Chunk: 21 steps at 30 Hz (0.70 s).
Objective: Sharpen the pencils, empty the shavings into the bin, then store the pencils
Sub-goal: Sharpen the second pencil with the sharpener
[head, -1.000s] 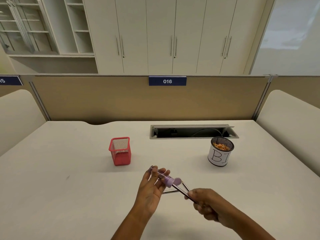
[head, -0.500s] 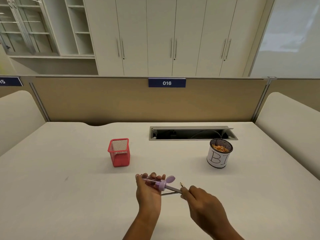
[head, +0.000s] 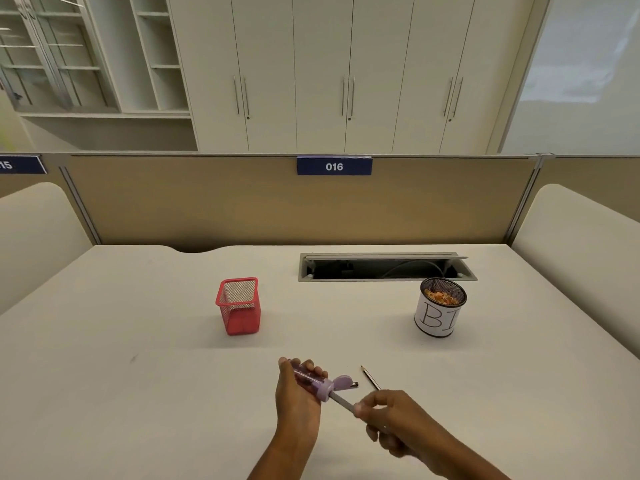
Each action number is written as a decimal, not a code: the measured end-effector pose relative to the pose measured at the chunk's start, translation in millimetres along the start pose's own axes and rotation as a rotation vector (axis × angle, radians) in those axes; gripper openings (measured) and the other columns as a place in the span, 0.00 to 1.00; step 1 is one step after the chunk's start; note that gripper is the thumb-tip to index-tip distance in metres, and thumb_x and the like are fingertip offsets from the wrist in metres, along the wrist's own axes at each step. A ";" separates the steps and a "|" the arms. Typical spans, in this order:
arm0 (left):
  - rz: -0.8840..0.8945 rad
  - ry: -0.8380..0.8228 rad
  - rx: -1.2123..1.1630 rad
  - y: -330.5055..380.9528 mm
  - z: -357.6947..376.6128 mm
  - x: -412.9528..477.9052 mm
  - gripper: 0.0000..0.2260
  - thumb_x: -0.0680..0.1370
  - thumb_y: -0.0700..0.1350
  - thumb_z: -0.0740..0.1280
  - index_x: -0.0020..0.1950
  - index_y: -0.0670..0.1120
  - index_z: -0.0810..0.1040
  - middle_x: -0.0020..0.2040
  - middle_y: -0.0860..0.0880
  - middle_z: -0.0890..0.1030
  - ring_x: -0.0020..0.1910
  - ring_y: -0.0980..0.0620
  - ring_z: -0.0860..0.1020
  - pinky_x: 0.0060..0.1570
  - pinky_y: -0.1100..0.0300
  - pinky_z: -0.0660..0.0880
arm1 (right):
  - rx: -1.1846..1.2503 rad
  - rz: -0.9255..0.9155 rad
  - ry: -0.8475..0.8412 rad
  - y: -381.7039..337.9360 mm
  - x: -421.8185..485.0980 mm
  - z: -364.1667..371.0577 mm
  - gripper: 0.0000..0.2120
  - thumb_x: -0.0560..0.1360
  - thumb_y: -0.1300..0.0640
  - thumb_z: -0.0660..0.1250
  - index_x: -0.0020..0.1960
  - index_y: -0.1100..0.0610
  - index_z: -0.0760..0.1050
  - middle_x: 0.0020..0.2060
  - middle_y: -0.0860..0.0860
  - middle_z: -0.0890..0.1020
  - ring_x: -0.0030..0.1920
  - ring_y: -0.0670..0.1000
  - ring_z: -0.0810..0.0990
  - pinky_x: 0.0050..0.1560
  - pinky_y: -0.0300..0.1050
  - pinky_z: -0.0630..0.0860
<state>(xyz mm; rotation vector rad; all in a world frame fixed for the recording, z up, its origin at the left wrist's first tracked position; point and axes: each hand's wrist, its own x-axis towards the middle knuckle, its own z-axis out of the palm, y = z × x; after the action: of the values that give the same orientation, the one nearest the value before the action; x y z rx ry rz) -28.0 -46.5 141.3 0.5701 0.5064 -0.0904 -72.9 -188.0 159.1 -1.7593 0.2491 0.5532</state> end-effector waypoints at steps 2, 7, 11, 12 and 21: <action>0.020 -0.001 -0.026 -0.2 1.1 1.0 0.17 0.82 0.49 0.52 0.37 0.44 0.67 0.21 0.49 0.74 0.18 0.54 0.74 0.39 0.56 0.70 | -0.320 -0.246 0.176 6.7 3.0 2.5 0.08 0.70 0.54 0.70 0.36 0.48 0.72 0.27 0.45 0.75 0.23 0.43 0.71 0.28 0.33 0.65; 0.004 -0.024 -0.076 -2.8 8.3 0.4 0.16 0.83 0.48 0.52 0.37 0.45 0.66 0.21 0.48 0.74 0.19 0.53 0.75 0.41 0.56 0.71 | -1.067 -0.813 0.689 23.5 14.8 4.7 0.15 0.79 0.54 0.52 0.37 0.50 0.73 0.24 0.46 0.75 0.22 0.46 0.72 0.19 0.36 0.63; 0.029 -0.046 -0.027 -4.4 15.7 1.8 0.15 0.82 0.48 0.53 0.38 0.45 0.67 0.22 0.49 0.74 0.19 0.54 0.73 0.38 0.57 0.72 | -0.972 -0.634 0.588 15.3 9.9 12.7 0.08 0.72 0.58 0.61 0.36 0.51 0.66 0.21 0.46 0.71 0.20 0.44 0.68 0.23 0.35 0.61; 0.036 -0.061 -0.002 -4.5 17.3 1.6 0.15 0.82 0.49 0.53 0.38 0.45 0.67 0.22 0.49 0.74 0.19 0.54 0.73 0.35 0.57 0.73 | -0.737 -0.471 0.462 10.4 9.7 11.5 0.10 0.72 0.59 0.63 0.33 0.51 0.69 0.21 0.47 0.69 0.21 0.45 0.65 0.25 0.35 0.61; -0.003 -0.089 0.067 -5.4 10.5 8.1 0.16 0.82 0.49 0.53 0.37 0.44 0.68 0.23 0.49 0.74 0.20 0.55 0.73 0.29 0.60 0.75 | 0.452 0.264 -0.119 -1.2 8.5 -0.5 0.13 0.76 0.59 0.60 0.35 0.61 0.76 0.20 0.50 0.69 0.16 0.43 0.61 0.15 0.32 0.56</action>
<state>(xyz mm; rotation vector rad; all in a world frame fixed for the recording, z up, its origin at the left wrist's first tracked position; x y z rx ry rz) -17.5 -56.3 142.3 0.6281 0.4191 -0.1358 -64.9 -187.1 156.1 -1.2589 0.4873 0.7259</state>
